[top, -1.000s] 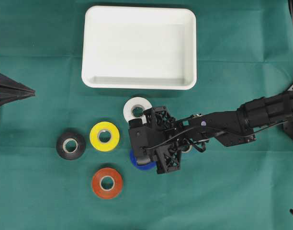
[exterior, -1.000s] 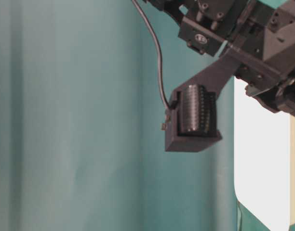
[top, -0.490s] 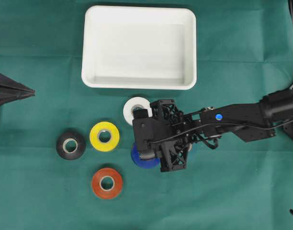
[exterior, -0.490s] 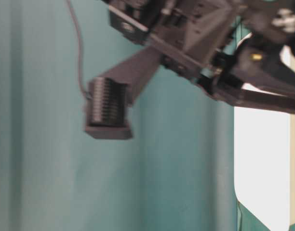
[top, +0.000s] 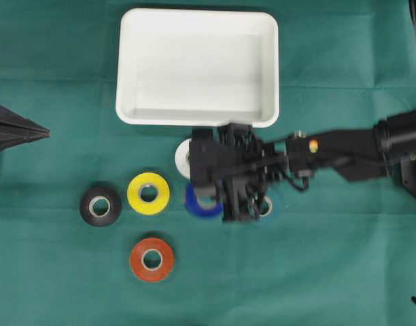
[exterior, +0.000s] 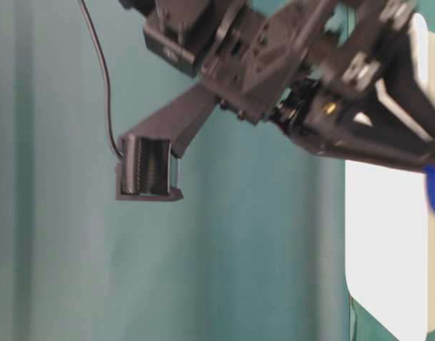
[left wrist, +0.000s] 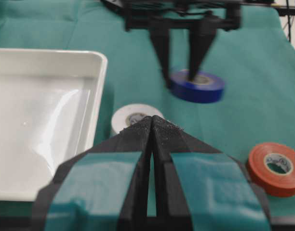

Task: Put the tape into the white case with the right arm.
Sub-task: 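Lift the blue roll and carry it into the white tray's upper right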

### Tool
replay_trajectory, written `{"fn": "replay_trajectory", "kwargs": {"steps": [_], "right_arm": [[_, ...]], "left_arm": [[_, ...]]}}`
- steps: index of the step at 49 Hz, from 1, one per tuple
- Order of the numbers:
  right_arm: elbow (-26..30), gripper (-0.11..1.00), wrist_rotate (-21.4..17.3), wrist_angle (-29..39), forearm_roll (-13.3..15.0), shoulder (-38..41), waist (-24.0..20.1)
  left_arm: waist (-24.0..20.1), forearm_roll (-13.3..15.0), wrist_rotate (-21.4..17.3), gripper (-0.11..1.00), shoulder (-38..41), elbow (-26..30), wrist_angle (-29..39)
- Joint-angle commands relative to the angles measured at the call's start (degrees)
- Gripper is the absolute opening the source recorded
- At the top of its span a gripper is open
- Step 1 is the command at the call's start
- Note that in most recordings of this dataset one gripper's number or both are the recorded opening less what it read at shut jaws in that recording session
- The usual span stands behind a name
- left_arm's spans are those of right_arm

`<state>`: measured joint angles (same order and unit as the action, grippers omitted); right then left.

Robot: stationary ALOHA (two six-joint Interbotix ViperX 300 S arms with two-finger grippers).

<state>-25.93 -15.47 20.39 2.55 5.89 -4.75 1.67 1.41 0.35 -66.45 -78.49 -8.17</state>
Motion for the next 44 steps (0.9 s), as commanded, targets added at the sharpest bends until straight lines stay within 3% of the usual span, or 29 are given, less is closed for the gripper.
{"fn": "replay_trajectory", "kwargs": {"steps": [1, 16, 34, 44], "right_arm": [[0.62, 0.02, 0.00, -0.09, 0.09, -2.46, 2.46], [0.53, 0.02, 0.09, -0.35, 0.26, -2.64, 14.59], [-1.05, 0.02, 0.09, -1.49, 6.33, -2.55, 24.96], [-1.93, 0.02, 0.09, -4.13, 7.29, -2.46, 29.09]], "left_arm": [[0.35, 0.09, 0.00, 0.00, 0.44, 0.44, -0.26], [0.44, 0.09, 0.09, 0.00, 0.44, -0.26, -0.26], [0.62, 0.09, 0.00, 0.00, 0.44, -0.53, -0.26], [0.62, 0.00, 0.00, 0.00, 0.35, -0.70, -0.26]]}}
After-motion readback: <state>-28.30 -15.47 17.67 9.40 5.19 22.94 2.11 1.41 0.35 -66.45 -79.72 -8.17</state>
